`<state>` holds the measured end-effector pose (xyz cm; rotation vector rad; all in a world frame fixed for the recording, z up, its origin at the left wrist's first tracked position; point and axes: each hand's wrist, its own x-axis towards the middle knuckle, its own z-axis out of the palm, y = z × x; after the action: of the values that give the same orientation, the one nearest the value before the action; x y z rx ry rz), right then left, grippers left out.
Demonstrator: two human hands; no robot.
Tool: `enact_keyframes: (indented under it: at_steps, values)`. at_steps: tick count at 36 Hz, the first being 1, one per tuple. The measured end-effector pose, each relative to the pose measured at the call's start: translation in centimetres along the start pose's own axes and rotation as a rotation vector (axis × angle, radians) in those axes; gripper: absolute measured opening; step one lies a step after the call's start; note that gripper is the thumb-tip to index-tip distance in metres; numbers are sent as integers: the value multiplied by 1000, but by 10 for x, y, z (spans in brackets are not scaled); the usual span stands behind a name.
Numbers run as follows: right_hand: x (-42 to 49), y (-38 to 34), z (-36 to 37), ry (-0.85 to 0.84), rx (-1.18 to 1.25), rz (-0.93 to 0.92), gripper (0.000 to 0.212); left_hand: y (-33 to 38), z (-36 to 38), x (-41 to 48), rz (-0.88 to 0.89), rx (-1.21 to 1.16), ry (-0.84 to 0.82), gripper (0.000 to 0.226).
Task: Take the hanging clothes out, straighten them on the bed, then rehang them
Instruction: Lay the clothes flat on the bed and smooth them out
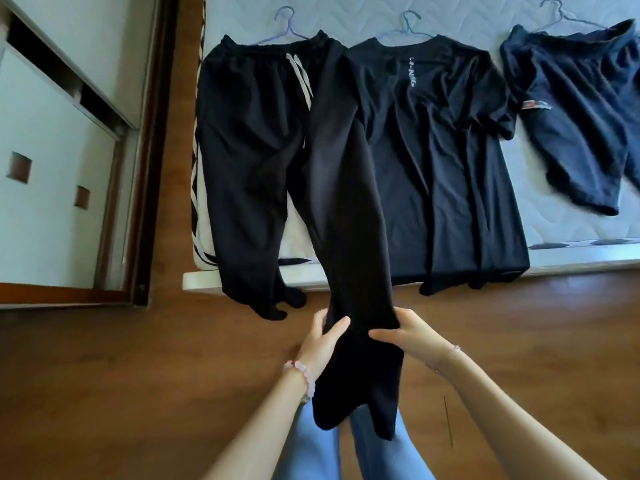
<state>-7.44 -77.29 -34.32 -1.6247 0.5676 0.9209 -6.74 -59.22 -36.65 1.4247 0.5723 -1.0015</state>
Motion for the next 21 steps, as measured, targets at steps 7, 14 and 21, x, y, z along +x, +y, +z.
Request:
enact_keyframes:
  at_steps: [7,14,21]
  values:
    - [9,22,14,85,-167,-139,15,12,25,34,-18,24,107,28]
    - [5,35,-6,-71,220,-46,22,10,27,34,39,-38,249,19]
    - [36,34,-11,-111,554,108,43,29,26,12,42,-428,207,22]
